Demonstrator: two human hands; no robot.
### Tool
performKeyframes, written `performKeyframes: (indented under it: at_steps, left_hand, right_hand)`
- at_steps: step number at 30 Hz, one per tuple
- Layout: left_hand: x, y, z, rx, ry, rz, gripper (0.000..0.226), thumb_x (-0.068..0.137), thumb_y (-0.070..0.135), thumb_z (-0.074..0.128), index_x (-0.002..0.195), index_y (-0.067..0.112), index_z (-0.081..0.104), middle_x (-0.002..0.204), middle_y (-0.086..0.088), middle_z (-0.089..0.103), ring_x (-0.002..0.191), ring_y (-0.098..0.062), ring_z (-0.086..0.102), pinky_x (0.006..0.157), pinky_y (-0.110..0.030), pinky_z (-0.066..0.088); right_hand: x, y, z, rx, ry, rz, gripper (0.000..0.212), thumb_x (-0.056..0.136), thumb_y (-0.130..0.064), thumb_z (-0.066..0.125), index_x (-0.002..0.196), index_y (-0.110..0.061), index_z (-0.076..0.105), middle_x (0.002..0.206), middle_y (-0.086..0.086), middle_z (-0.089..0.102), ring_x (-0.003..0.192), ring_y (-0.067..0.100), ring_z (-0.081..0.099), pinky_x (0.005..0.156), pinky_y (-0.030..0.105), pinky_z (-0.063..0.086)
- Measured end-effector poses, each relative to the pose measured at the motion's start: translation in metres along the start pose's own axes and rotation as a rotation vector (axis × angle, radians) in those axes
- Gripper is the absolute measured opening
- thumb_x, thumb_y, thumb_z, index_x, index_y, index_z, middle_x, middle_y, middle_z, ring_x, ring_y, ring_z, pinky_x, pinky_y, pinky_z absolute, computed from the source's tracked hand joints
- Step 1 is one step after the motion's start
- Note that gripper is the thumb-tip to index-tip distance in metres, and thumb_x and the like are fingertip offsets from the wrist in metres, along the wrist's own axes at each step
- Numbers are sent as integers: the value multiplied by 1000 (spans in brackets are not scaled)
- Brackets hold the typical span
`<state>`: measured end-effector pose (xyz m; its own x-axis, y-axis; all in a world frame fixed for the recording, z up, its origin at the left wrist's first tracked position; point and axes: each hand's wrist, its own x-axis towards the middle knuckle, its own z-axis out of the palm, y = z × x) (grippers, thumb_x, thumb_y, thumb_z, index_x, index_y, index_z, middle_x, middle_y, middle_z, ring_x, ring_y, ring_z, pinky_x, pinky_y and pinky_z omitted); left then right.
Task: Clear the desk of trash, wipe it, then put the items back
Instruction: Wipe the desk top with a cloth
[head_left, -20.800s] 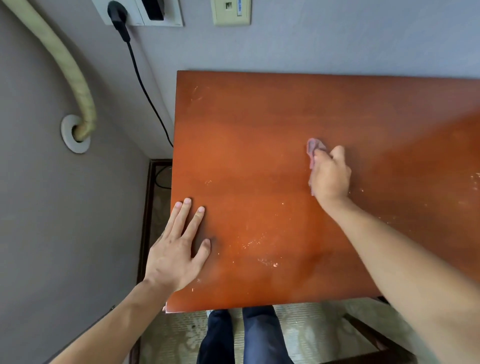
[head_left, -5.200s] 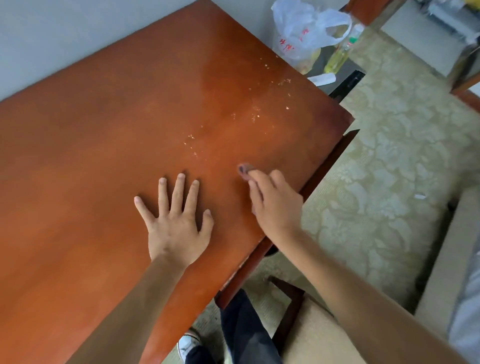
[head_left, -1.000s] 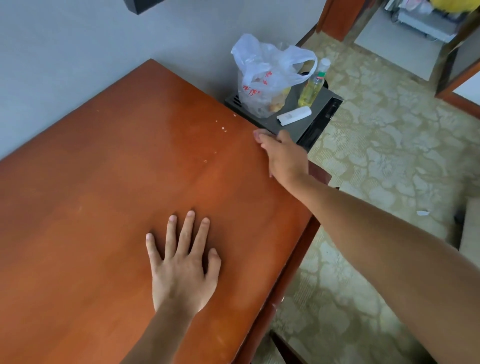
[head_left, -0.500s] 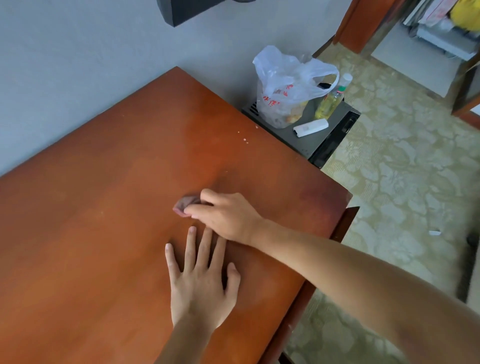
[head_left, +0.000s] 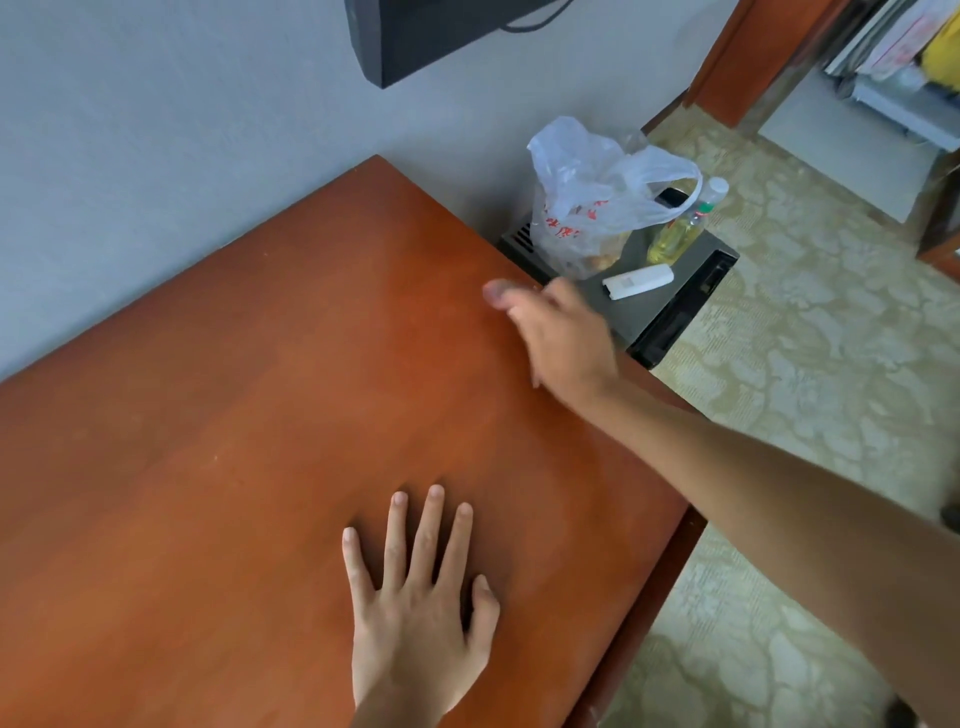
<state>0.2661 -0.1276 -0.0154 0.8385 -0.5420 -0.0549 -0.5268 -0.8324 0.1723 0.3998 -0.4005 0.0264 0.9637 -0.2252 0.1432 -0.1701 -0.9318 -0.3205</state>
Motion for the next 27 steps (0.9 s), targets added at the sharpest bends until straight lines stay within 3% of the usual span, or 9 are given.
performKeyframes:
  at_steps: [2, 5, 9, 12, 15, 20, 22, 24, 27]
  left_hand:
    - [-1, 0, 1, -8, 16, 4, 68, 87, 46, 48, 150, 23, 53, 165, -4, 36, 154, -34, 29, 116, -74, 20]
    - [-1, -2, 3, -19, 44, 10, 68, 85, 45, 51, 149, 23, 55, 164, -4, 38, 153, -35, 30, 116, -74, 20]
    - [-3, -1, 5, -10, 31, 17, 68, 86, 46, 51, 150, 24, 53, 165, -4, 36, 154, -34, 28, 116, -74, 20]
    - [-4, -2, 4, -12, 2, 18, 69, 88, 48, 50, 153, 24, 49, 167, -3, 32, 156, -34, 23, 117, -75, 19]
    - [-3, -1, -5, -25, -36, 9, 69, 90, 53, 49, 154, 25, 48, 167, -3, 31, 157, -34, 20, 118, -74, 17]
    - [-7, -9, -17, -230, 22, -40, 54, 91, 47, 50, 141, 30, 62, 161, 7, 42, 157, -21, 22, 122, -67, 15]
    - [-18, -21, -17, -492, 155, -35, 34, 89, 29, 56, 115, 25, 78, 141, 9, 64, 145, -12, 45, 121, -57, 30]
    - [-38, -40, -24, -644, 315, -97, 23, 85, 13, 56, 91, 17, 77, 107, 8, 73, 104, -10, 67, 94, -37, 53]
    - [-82, -76, -44, -560, 527, -246, 18, 81, 8, 54, 68, 12, 67, 74, 6, 61, 67, -13, 54, 59, -27, 45]
  right_hand:
    - [-24, -54, 15, 65, -144, -334, 29, 103, -50, 47, 112, -34, 68, 92, -18, 62, 76, -4, 58, 73, 20, 43]
    - [-40, -76, 48, 253, -228, -559, 23, 104, -32, 54, 121, -26, 68, 114, -18, 68, 95, -9, 65, 80, 20, 52]
    - [21, -21, 51, 49, 76, -228, 33, 101, -38, 51, 129, -32, 69, 97, 0, 60, 78, 23, 66, 65, 38, 57]
    - [57, 7, 35, 43, 93, 34, 40, 104, -46, 39, 130, -31, 66, 106, 3, 59, 85, 25, 65, 78, 39, 56]
    - [55, -9, 36, 92, 65, 226, 33, 108, -30, 42, 133, -27, 64, 118, 4, 56, 91, 18, 53, 81, 31, 43]
    - [10, -118, 67, 188, 74, 105, 30, 105, -25, 48, 129, -17, 65, 115, 4, 65, 94, 26, 66, 78, 34, 47]
    - [-7, -178, 83, 281, 21, -13, 30, 104, -26, 49, 128, -16, 65, 115, 5, 65, 99, 27, 65, 83, 38, 51]
    - [-32, -237, 100, 356, -50, -172, 26, 102, -25, 52, 119, -16, 69, 109, 5, 66, 96, 29, 65, 81, 43, 54]
    - [-91, -308, 119, 413, -218, -492, 17, 96, -24, 64, 107, -16, 74, 97, 4, 63, 83, 30, 66, 65, 45, 56]
